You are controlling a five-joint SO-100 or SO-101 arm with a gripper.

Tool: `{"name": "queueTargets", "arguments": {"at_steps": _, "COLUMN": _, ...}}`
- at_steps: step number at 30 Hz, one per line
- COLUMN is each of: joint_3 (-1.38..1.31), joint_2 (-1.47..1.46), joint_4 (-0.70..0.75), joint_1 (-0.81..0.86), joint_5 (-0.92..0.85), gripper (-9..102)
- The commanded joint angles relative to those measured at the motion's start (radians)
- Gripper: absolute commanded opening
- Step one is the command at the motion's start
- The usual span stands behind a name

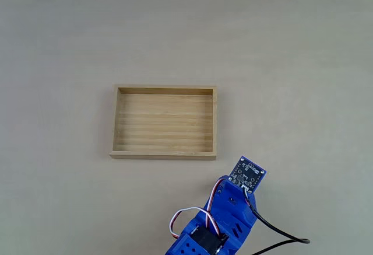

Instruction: Place the black cylinder in the wooden box then return to rest.

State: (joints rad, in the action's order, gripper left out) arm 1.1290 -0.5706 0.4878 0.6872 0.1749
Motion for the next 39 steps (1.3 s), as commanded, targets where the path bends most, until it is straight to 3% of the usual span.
{"name": "queueTargets", "arguments": {"at_steps": 1, "joint_3": -0.117, "joint_2": -0.005, "joint_4": -0.031, "joint_1": -0.017, "joint_5": 0.008, "gripper": 25}}
{"name": "queueTargets", "arguments": {"at_steps": 23, "joint_3": -0.184, "joint_2": -0.002, "joint_4": -0.028, "joint_1": -0.018, "joint_5": -0.003, "gripper": 20}}
{"name": "queueTargets", "arguments": {"at_steps": 34, "joint_3": -0.331, "joint_2": -0.107, "joint_4": 0.179, "joint_1": -0.057, "joint_5": -0.014, "gripper": 20}}
{"name": "queueTargets", "arguments": {"at_steps": 39, "joint_3": -0.362, "joint_2": -0.14, "joint_4": 0.198, "joint_1": -0.126, "joint_5": -0.017, "gripper": 20}}
